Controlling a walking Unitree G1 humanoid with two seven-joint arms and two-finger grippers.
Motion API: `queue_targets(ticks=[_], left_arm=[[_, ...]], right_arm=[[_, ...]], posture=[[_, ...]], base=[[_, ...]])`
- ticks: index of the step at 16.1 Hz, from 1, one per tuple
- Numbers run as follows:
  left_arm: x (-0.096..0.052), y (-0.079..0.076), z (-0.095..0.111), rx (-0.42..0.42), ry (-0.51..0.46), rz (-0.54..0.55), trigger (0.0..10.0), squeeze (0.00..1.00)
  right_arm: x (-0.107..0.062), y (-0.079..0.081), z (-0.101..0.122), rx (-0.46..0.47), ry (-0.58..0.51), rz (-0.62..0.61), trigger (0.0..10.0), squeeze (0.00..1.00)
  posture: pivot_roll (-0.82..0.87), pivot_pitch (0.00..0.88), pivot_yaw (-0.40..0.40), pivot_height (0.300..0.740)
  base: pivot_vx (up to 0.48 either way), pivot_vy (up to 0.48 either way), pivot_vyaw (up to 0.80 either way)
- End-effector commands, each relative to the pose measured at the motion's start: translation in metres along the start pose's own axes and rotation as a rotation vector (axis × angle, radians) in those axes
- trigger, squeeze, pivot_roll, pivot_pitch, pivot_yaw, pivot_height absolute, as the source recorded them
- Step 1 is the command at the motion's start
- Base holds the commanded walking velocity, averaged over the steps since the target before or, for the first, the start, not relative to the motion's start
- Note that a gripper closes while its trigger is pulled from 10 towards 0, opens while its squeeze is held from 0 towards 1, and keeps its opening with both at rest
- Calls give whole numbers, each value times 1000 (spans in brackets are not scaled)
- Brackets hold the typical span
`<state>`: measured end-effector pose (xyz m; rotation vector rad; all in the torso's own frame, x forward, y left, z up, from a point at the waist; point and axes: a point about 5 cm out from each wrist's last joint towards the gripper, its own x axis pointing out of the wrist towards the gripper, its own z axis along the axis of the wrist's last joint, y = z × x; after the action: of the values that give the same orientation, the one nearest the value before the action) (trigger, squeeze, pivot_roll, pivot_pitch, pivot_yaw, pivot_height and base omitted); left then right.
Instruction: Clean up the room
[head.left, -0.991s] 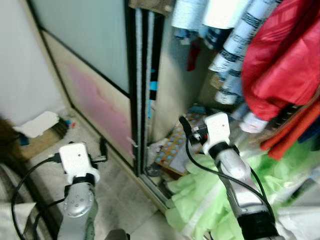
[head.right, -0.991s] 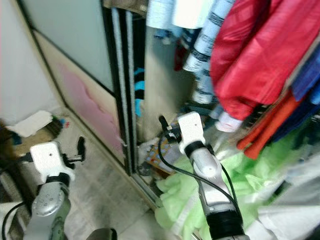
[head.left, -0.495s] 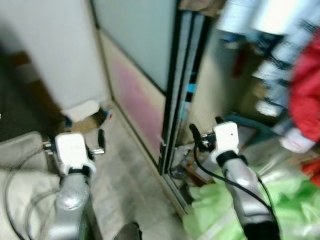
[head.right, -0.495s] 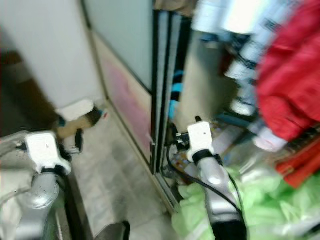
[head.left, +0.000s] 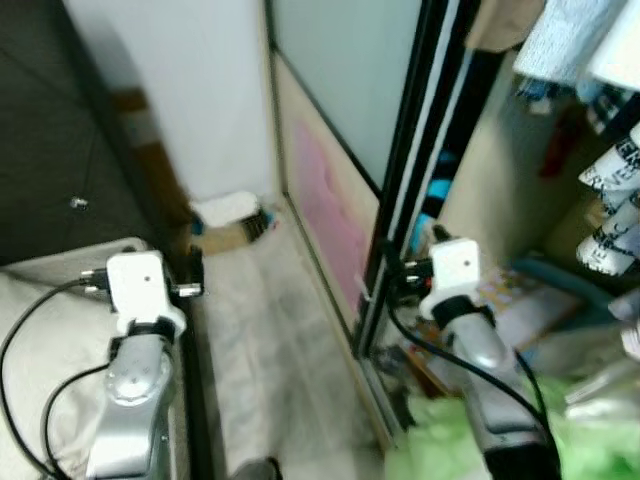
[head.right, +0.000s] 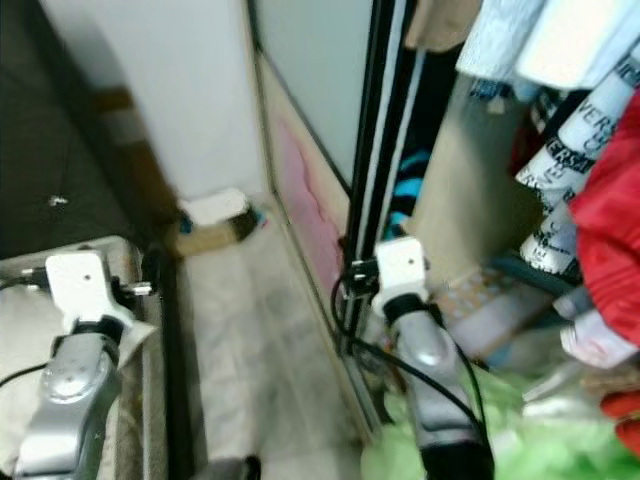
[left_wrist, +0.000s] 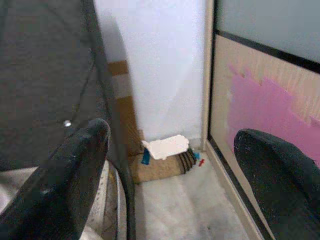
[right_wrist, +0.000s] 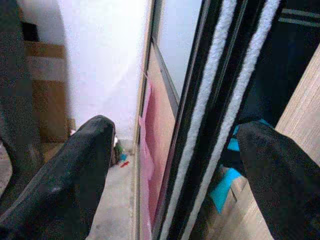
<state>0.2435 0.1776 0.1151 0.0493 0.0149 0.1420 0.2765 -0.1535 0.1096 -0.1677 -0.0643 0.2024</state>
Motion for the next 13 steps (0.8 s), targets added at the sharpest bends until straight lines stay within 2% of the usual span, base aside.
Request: queue_targets(ticks=[1, 6, 11, 13], left_arm=[[-1, 2, 4, 27, -15, 7, 10000, 0], [-4, -2, 1, -1, 5, 2, 10000, 0], [-7, -2, 1, -26, 13, 2, 10000, 0], [-7, -2, -1, -38, 22, -1, 10000, 0]], right_arm=[[2, 1, 7, 2, -20, -3, 10000, 0], [6, 5, 17, 4, -48, 25, 10000, 0], [-9, 7, 14, -1, -24, 47, 10000, 0], [-7, 7, 13, -3, -19, 47, 10000, 0]], posture=[[45, 0, 3, 740], [39, 8, -13, 740], [31, 11, -15, 740], [29, 18, -15, 740]], base=[[0, 0, 800], [0, 0, 800], [0, 0, 800], [0, 0, 800]])
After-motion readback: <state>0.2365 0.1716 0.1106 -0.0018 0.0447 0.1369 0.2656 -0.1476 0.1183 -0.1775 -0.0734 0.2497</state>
